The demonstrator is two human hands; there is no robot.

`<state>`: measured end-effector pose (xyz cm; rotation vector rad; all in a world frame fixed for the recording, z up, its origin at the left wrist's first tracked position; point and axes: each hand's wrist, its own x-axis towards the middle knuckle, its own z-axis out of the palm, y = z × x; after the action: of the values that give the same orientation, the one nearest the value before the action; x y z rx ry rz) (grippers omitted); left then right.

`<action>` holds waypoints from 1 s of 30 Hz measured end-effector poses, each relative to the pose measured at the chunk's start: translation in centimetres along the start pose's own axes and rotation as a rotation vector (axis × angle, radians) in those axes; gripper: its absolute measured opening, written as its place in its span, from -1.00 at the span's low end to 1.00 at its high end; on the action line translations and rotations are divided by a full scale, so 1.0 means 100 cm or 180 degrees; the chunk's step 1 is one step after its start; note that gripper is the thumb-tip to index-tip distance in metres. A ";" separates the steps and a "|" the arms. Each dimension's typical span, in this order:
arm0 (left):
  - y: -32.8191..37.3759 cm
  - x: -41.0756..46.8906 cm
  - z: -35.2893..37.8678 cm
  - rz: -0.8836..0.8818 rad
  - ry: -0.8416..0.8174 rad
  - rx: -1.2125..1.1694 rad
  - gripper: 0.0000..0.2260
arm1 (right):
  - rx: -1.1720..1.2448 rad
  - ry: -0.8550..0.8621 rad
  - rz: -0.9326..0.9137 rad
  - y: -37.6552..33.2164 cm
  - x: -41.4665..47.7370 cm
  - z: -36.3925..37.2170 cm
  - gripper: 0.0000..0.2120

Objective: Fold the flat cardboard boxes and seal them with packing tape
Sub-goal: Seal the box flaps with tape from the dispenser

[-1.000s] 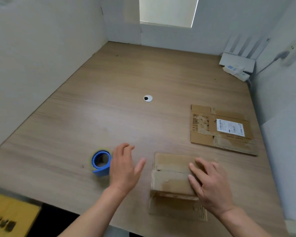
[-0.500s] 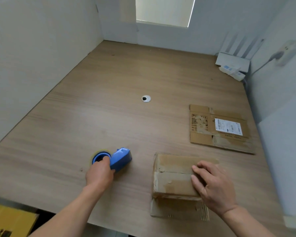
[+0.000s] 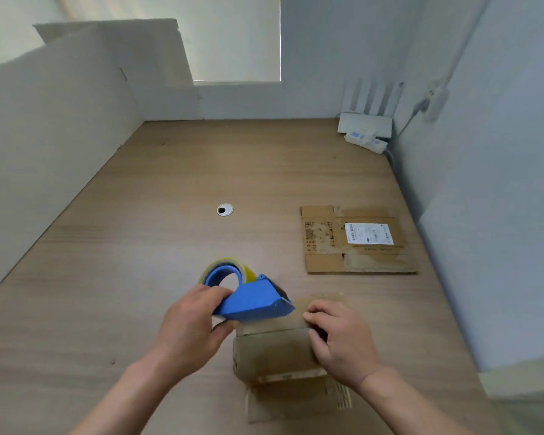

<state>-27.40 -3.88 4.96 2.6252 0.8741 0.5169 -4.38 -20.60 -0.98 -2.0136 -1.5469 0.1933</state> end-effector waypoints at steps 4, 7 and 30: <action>0.011 0.003 0.013 -0.0120 -0.0631 0.0041 -0.72 | 0.0218 -0.0320 0.0242 0.006 0.003 -0.008 -0.73; 0.014 0.010 0.014 -0.0274 -0.0925 0.0171 -0.76 | 0.0321 -0.0743 0.0481 0.009 0.009 -0.021 -0.52; 0.020 0.032 0.002 0.0049 -0.1402 0.0501 -0.72 | 0.0681 -0.0673 0.0797 0.000 0.027 -0.022 -0.78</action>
<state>-23.95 -3.43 6.33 2.7256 0.7739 -0.1356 -2.51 -18.94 1.46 -2.0592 -1.3254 0.6612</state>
